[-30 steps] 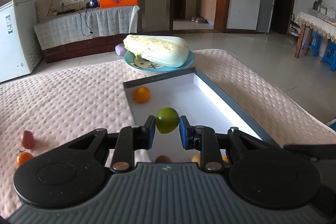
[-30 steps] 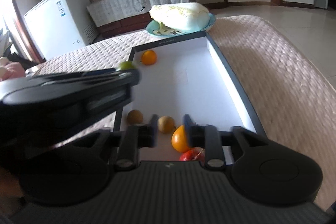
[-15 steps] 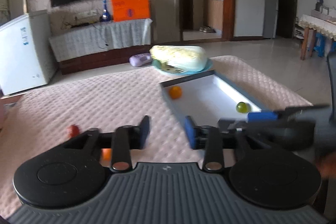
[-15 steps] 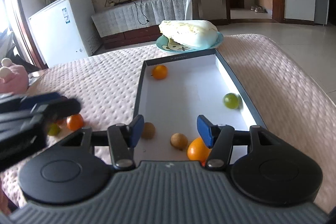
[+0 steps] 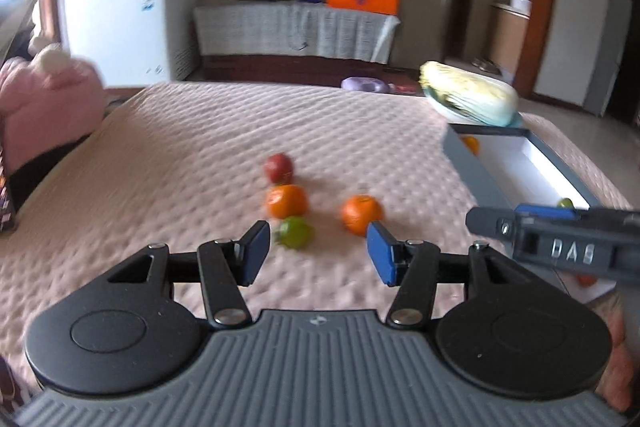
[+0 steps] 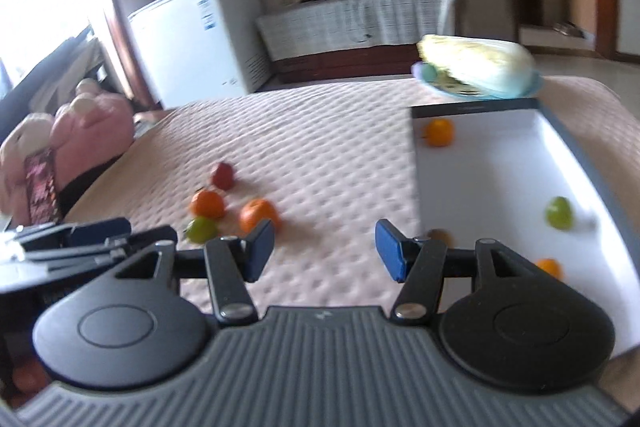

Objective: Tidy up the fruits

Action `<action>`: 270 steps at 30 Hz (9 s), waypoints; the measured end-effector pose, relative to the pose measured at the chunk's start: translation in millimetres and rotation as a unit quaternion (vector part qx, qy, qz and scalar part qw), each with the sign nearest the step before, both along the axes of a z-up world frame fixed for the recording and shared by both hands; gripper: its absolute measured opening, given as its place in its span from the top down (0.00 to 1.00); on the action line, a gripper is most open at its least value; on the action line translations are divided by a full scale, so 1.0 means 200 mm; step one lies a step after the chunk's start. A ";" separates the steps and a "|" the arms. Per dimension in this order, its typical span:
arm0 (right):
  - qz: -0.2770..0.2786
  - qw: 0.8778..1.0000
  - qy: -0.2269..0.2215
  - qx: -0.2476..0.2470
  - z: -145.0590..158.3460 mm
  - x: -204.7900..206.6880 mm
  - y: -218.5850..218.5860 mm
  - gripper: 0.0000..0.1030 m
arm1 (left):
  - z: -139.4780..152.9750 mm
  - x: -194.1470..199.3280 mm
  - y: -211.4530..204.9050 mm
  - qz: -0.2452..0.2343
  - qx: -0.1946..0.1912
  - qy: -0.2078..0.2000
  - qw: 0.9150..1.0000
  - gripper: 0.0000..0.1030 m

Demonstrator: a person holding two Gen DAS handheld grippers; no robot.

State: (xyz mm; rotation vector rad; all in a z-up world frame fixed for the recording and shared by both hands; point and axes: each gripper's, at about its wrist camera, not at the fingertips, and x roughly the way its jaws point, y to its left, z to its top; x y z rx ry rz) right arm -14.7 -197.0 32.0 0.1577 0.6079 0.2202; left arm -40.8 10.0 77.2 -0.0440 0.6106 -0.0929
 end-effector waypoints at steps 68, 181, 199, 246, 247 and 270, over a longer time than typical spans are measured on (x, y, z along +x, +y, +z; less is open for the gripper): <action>0.092 0.991 0.052 -0.082 -0.21 0.42 0.45 0.63 | -0.18 0.11 0.17 0.011 0.031 0.011 0.999 0.36; 0.064 0.996 -0.013 -0.055 0.07 -0.22 0.23 0.64 | -0.06 -0.09 0.09 0.049 0.026 -0.012 0.998 0.71; 0.056 0.997 -0.024 -0.051 0.09 -0.24 0.14 0.64 | -0.07 -0.06 -0.01 0.039 0.021 -0.012 0.999 0.71; 0.017 0.998 -0.038 -0.052 0.12 -0.30 -0.10 0.64 | -0.12 0.01 -0.35 -0.024 0.027 -0.002 0.999 0.71; 0.015 0.998 -0.039 -0.052 0.13 -0.30 -0.11 0.64 | -0.12 0.01 -0.35 -0.024 0.026 -0.002 0.999 0.71; 0.013 0.997 -0.056 -0.056 0.27 -0.30 -0.30 0.64 | -0.13 0.03 -0.43 -0.041 0.018 -0.006 0.999 0.71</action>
